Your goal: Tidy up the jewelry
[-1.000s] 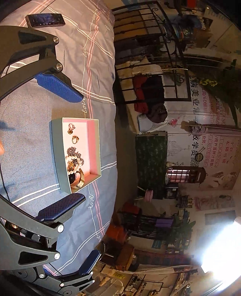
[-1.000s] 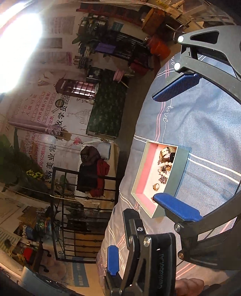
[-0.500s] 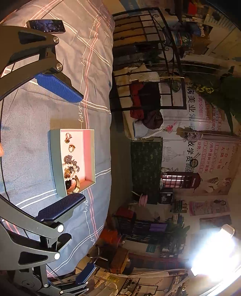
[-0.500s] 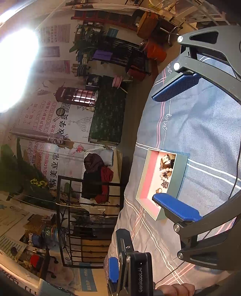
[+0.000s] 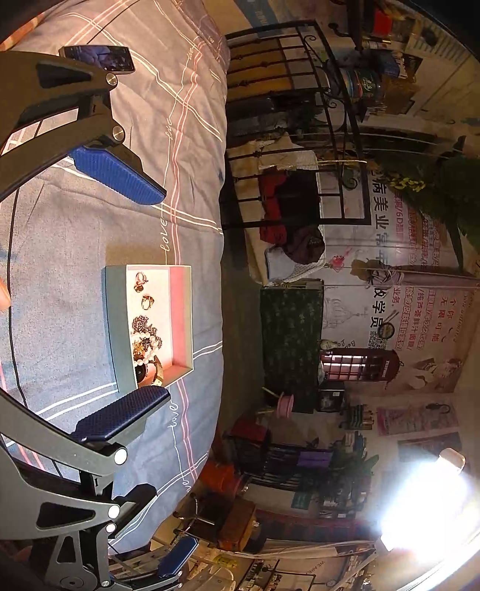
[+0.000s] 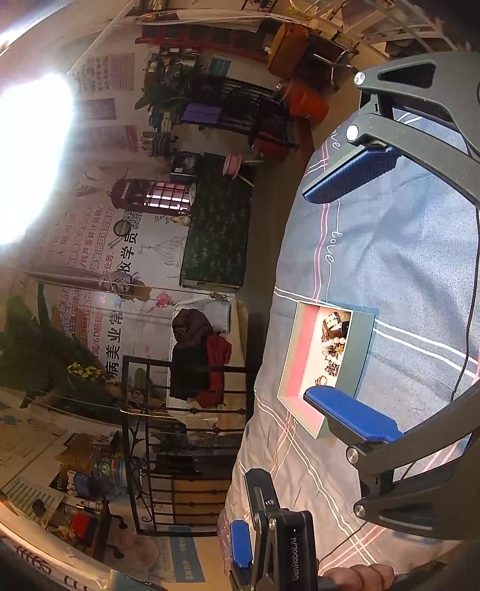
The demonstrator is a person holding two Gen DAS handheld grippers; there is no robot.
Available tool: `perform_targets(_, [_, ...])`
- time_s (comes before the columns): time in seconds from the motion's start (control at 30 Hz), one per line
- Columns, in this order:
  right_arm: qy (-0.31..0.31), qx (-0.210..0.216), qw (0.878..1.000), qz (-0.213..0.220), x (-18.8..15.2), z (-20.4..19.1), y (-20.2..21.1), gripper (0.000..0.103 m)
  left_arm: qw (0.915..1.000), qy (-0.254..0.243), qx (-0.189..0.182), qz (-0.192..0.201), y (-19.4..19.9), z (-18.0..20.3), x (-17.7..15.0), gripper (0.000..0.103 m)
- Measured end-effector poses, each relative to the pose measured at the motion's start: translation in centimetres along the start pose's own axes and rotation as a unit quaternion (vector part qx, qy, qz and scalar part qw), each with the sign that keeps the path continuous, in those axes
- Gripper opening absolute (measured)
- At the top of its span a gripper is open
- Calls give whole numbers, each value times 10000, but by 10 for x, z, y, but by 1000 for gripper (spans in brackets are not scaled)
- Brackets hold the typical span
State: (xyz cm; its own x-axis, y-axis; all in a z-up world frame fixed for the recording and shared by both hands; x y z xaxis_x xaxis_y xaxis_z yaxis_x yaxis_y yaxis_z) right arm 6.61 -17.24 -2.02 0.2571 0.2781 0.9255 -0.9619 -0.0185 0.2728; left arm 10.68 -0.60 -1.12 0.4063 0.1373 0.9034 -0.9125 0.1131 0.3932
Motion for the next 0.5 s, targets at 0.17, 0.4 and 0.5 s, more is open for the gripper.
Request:
perform_targets(0.17, [2, 0, 10000, 15, 1, 2, 1, 97, 9999, -53, 111, 90, 0, 1, 1, 97])
perform_targets(0.4, [-25, -51, 10000, 35, 2, 6, 3, 97, 9999, 29, 113, 30, -2, -2, 0, 97])
perform_targets(0.5, [-33, -69, 10000, 37, 2, 7, 4, 97, 9999, 51, 128, -8, -4, -3, -1, 97])
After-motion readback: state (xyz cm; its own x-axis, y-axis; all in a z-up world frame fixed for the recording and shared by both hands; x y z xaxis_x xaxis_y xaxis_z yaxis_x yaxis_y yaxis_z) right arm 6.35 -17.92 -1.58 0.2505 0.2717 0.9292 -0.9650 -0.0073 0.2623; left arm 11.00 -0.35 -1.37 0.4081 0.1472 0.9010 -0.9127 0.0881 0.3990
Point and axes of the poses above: each gripper's, at about its wrist camera, not at the fingertips, and y roughly against the way its jaws point, z to its right, x to its top, the point moved 3 cm from there along -y, roughly the way its jaws point, and after that the axes turned 10 degrees about y, right-handed, at the moved point
